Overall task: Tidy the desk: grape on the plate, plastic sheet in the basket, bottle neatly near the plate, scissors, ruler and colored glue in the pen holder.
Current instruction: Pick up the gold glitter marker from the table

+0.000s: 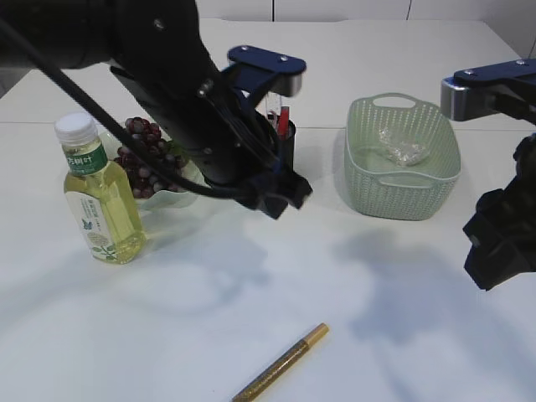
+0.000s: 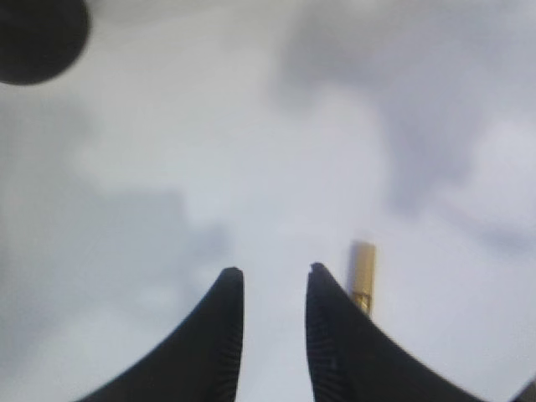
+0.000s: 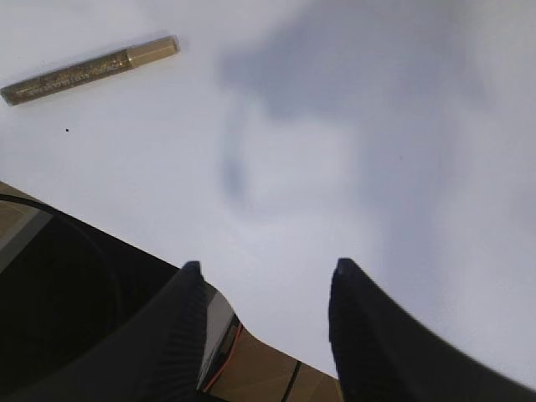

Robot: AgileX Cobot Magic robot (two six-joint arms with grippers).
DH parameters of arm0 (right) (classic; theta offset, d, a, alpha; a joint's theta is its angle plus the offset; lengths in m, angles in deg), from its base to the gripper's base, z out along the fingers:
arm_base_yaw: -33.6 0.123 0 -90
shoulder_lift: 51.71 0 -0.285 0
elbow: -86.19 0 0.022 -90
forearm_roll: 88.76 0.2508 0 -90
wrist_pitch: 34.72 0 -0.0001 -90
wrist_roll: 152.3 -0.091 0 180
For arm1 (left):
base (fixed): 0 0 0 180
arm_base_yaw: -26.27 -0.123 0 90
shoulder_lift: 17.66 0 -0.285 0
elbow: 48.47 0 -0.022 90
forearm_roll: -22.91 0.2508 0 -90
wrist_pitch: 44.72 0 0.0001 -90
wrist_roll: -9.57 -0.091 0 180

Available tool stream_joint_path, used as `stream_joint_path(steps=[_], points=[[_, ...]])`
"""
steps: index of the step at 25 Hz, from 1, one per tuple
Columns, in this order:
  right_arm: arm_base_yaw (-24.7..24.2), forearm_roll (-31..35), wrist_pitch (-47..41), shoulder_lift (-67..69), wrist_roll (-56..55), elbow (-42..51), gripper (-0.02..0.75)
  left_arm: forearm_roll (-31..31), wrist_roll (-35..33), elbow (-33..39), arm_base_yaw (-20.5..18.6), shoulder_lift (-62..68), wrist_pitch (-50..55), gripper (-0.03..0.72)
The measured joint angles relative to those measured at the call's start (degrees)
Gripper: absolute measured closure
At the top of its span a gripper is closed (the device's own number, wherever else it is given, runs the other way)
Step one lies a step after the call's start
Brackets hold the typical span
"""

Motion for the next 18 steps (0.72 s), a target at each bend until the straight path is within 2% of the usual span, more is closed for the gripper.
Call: stream_joint_path(steps=[5, 14, 18], points=[[0.0, 0.3, 0.0, 0.0, 0.0, 0.0, 0.356, 0.1, 0.0, 0.0, 5.7, 0.0, 6.9, 0.489], [0.0, 0.4, 0.0, -1.4, 0.2, 0.0, 0.356, -4.5, 0.0, -0.1, 6.4, 6.0, 15.0, 0.48], [0.0, 0.4, 0.0, -1.9, 0.5, 0.0, 0.356, -5.2, 0.0, -0.1, 7.9, 10.1, 15.8, 0.459]])
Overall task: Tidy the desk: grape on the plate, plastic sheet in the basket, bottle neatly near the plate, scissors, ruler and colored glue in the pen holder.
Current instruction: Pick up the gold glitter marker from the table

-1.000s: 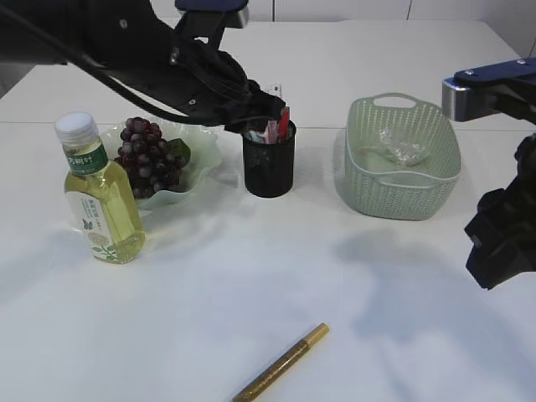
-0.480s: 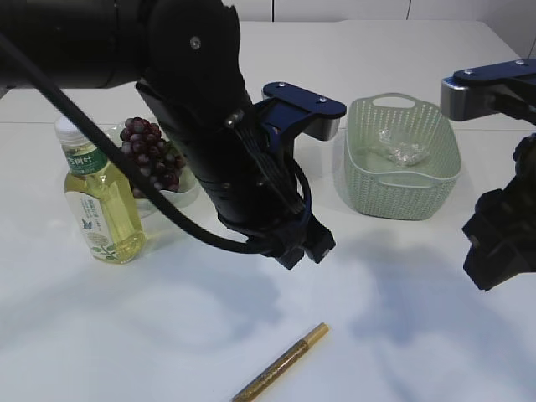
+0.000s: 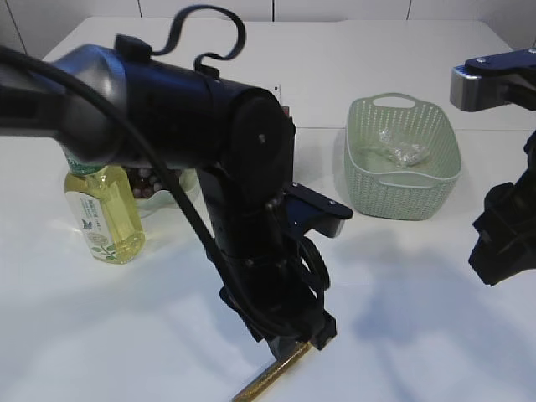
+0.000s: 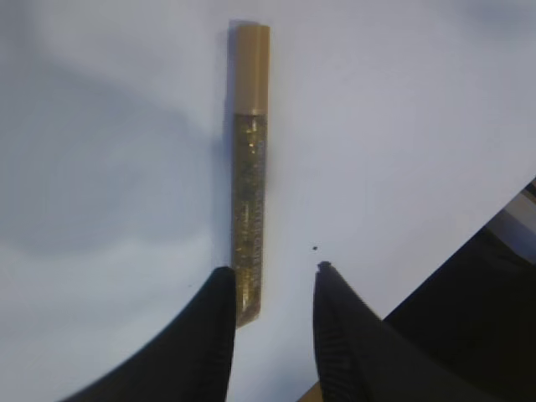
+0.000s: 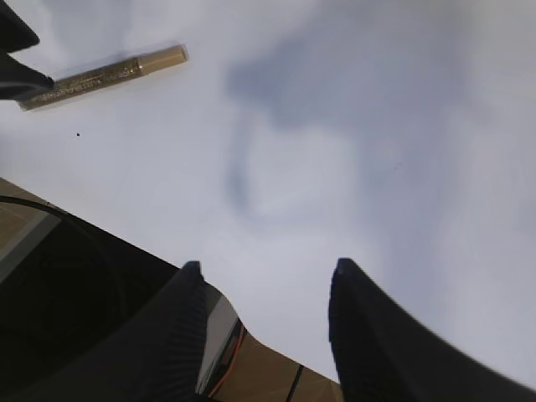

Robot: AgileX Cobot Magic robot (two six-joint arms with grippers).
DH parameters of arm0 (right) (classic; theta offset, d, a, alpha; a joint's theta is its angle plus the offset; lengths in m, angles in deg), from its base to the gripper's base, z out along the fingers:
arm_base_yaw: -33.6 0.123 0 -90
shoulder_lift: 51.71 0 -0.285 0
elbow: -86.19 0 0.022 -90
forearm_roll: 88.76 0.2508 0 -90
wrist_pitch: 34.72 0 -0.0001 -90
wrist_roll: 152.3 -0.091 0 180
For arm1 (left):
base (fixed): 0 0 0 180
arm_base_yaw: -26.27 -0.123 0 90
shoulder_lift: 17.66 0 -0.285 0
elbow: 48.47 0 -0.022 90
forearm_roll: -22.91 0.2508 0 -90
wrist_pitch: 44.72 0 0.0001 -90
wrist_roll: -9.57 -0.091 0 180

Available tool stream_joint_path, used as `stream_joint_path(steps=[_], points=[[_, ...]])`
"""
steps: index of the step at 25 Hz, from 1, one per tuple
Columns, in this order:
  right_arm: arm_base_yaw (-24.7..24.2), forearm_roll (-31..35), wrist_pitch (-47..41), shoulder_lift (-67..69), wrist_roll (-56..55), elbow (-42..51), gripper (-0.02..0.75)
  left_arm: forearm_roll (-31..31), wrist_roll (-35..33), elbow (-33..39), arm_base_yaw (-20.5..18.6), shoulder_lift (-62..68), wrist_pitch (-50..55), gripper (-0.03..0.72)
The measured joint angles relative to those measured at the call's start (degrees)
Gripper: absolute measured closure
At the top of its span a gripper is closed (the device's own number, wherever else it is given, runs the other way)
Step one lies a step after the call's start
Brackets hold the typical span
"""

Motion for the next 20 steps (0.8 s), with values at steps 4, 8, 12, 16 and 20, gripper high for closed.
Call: stream_joint_path(steps=[4, 8, 12, 16, 20], points=[[0.0, 0.1, 0.0, -0.9, 0.1, 0.0, 0.356, -0.1, 0.0, 0.0, 1.7, 2.8, -0.5, 0.433], [0.0, 0.2, 0.0, -1.7, 0.1, 0.0, 0.356, 0.6, 0.0, 0.0, 1.8, 4.1, -2.2, 0.429], [0.0, 0.3, 0.0, -2.2, 0.1, 0.0, 0.357, 3.2, -0.3, 0.0, 1.8, 4.5, -3.1, 0.429], [0.0, 0.3, 0.0, -2.2, 0.2, 0.0, 0.357, 4.3, -0.3, 0.0, 1.8, 5.3, -3.9, 0.428], [0.0, 0.3, 0.0, -2.2, 0.2, 0.0, 0.358, 4.4, -0.3, -0.1, 1.8, 6.5, -3.8, 0.428]])
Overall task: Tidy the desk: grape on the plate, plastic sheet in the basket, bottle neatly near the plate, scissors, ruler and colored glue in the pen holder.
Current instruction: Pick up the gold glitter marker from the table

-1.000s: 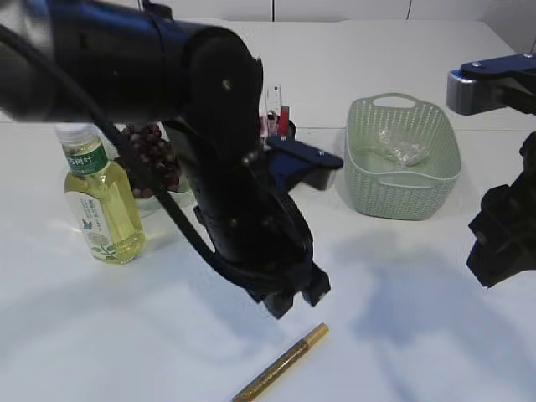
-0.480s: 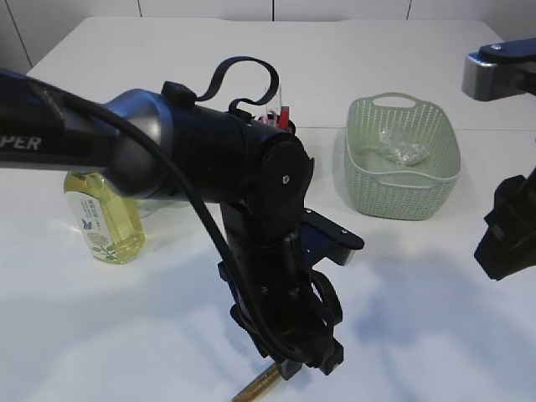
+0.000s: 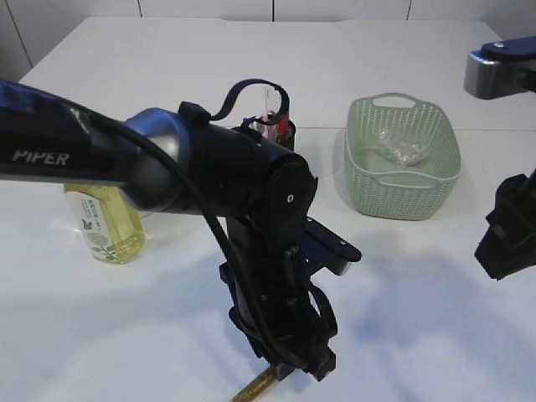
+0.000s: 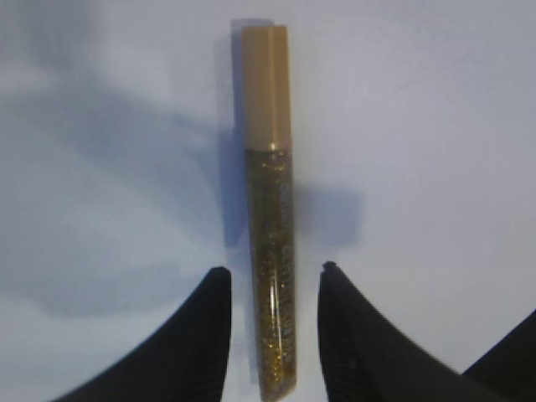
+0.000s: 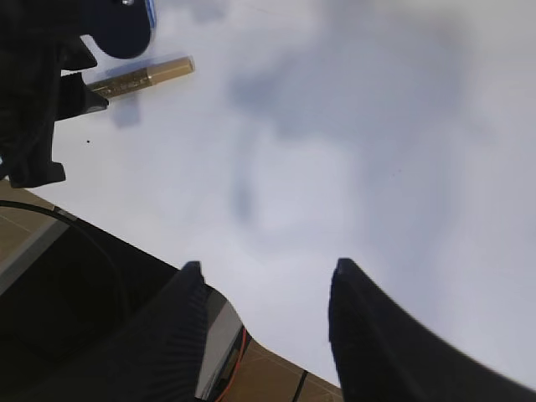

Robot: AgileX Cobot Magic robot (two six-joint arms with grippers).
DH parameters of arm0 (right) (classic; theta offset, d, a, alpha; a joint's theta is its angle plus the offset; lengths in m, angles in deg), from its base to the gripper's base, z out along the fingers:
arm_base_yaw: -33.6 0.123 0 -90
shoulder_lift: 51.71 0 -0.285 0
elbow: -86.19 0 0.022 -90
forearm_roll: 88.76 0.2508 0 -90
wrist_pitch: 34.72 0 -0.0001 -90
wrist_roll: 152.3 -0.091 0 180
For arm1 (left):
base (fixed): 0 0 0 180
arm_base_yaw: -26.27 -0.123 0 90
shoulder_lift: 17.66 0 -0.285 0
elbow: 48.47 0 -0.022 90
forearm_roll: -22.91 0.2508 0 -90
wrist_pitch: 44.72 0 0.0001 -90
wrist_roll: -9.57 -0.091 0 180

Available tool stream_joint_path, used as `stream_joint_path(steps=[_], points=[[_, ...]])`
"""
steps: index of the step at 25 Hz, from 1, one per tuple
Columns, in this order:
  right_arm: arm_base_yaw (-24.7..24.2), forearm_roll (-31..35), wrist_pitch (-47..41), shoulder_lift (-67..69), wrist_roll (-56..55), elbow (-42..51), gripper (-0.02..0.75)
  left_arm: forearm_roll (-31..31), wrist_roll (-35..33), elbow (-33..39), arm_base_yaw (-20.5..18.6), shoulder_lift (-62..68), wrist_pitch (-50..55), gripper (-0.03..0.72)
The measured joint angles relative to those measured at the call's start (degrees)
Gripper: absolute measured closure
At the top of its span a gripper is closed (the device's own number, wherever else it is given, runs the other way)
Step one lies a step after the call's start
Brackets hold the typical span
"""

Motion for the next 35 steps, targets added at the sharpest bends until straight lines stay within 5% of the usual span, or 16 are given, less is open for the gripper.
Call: stream_joint_path(steps=[35], points=[[0.0, -0.8, -0.1, 0.0, 0.1, 0.0, 0.357, -2.0, -1.3, -1.3, 0.0, 1.8, 0.0, 0.429]])
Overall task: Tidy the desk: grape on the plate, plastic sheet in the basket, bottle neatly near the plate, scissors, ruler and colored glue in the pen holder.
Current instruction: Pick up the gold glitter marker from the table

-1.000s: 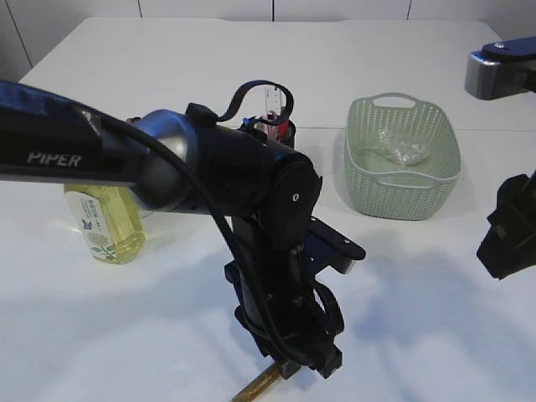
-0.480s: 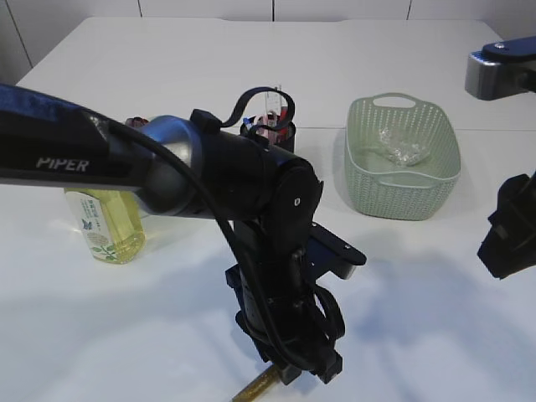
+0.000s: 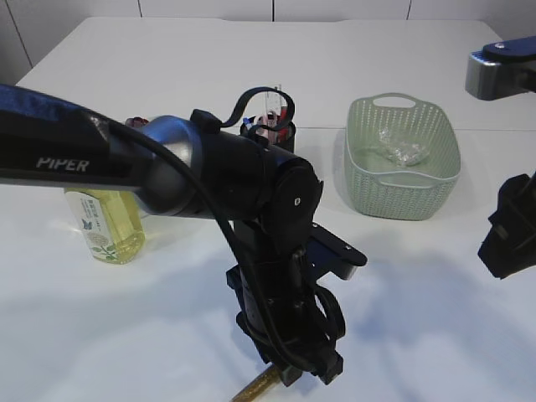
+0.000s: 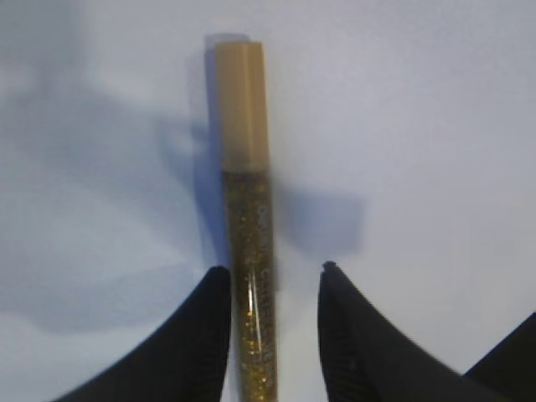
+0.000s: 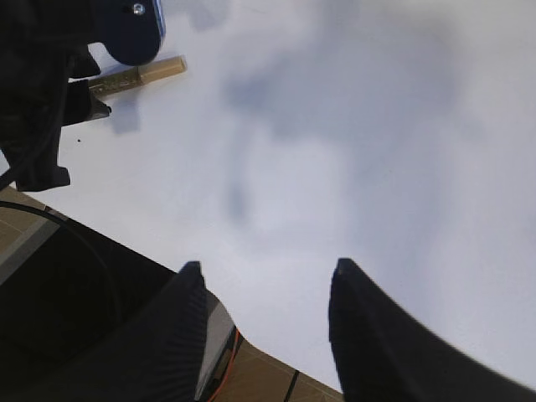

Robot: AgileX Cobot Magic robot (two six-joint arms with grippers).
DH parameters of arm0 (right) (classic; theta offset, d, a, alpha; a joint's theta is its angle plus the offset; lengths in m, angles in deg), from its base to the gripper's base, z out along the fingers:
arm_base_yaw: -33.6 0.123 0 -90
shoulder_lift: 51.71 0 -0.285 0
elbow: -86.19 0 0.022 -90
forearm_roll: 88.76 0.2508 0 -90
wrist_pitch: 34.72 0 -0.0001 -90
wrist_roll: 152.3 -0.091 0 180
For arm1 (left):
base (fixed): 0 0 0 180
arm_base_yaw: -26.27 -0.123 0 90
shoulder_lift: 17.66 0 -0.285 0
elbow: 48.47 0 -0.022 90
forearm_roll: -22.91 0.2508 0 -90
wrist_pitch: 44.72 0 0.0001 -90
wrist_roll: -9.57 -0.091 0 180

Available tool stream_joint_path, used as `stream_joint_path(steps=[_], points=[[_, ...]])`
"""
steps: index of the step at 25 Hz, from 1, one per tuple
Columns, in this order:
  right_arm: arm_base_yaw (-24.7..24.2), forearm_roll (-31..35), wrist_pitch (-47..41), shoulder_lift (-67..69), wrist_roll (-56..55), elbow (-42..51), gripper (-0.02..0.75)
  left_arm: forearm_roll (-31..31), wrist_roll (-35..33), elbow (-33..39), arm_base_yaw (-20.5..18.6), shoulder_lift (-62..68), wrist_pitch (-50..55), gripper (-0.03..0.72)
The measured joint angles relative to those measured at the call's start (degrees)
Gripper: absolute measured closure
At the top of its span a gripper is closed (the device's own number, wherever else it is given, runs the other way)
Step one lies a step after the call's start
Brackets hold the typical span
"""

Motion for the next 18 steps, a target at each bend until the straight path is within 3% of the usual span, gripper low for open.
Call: stream_joint_path(steps=[18], points=[[0.0, -0.3, 0.0, 0.0, 0.0, 0.0, 0.357, -0.9, 0.0, -0.1, 0.0, 1.6, -0.5, 0.43]])
